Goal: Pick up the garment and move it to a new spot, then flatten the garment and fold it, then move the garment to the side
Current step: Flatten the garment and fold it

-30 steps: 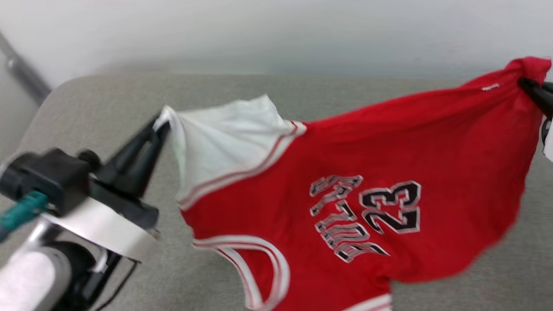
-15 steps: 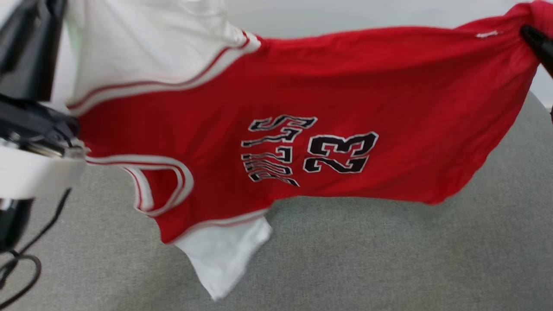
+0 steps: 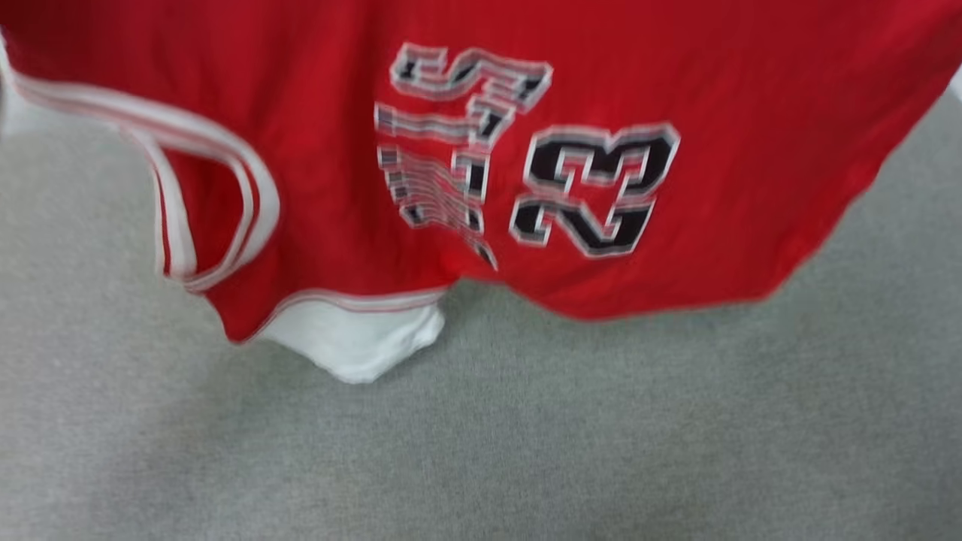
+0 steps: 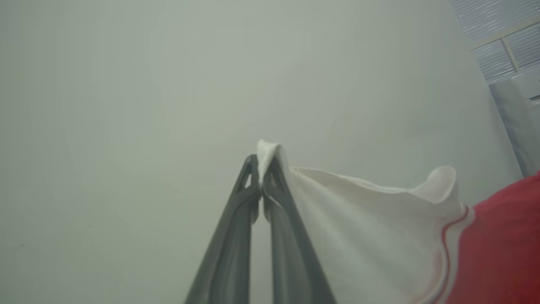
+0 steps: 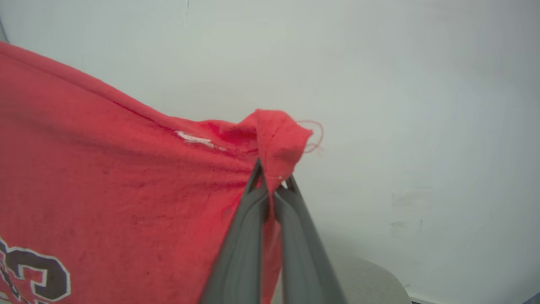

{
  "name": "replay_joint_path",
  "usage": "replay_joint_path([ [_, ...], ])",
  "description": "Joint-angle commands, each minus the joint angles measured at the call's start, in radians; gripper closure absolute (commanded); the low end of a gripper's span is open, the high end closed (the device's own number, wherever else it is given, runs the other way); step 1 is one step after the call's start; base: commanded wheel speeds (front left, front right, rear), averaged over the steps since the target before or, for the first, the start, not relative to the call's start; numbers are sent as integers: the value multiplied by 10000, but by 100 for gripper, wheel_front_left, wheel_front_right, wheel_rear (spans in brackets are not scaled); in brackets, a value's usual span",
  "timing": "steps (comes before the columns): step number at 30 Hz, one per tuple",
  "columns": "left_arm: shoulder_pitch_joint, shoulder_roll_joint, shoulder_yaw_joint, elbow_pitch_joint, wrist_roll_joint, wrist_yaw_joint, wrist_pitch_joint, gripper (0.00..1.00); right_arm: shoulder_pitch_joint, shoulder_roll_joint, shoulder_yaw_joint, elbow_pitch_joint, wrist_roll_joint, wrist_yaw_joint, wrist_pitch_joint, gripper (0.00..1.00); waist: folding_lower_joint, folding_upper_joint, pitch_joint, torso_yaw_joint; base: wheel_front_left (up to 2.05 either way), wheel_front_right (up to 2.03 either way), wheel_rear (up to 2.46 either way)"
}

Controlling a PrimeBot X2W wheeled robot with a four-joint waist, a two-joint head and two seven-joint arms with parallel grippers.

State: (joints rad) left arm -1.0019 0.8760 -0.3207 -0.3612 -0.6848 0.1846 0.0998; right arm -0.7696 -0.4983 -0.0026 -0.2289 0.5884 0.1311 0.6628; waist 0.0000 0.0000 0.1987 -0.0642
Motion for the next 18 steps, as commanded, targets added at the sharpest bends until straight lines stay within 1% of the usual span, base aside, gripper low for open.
replay_joint_path([
  [1,-734,-85,-93,395,85,-242,129,100,-552,-62,-44,175,-133,-8,-122,100,0,0,856,-1,0,0,0],
  [6,-2968,-294,-405,1834,456,-1063,379,100,-2094,-117,235,1002,-588,-8,-655,100,0,0,2099,-38,0,0,0],
  [7,-2968,-294,-405,1834,456,-1063,379,100,-2094,-117,235,1002,-588,-8,-655,100,0,0,2099,-38,0,0,0],
  [9,-3950,-534,-533,2560,652,-1405,269,100,-2802,-52,382,1464,-799,-8,-963,100,0,0,2552,-36,0,0,0],
  [12,-5461,-879,-705,3756,1146,-1741,-43,100,-4006,119,571,2278,-1223,-9,-1506,100,0,0,3204,-46,0,0,0],
  [14,-6323,-1208,-874,4544,1410,-1929,-224,100,-4787,242,697,2933,-1530,-9,-1922,100,0,0,3568,-39,0,0,0],
  [18,-8036,-1719,-944,6299,1678,-2156,-495,100,-6372,467,1081,4234,-2207,-11,-2714,100,0,0,4174,-15,0,0,0],
])
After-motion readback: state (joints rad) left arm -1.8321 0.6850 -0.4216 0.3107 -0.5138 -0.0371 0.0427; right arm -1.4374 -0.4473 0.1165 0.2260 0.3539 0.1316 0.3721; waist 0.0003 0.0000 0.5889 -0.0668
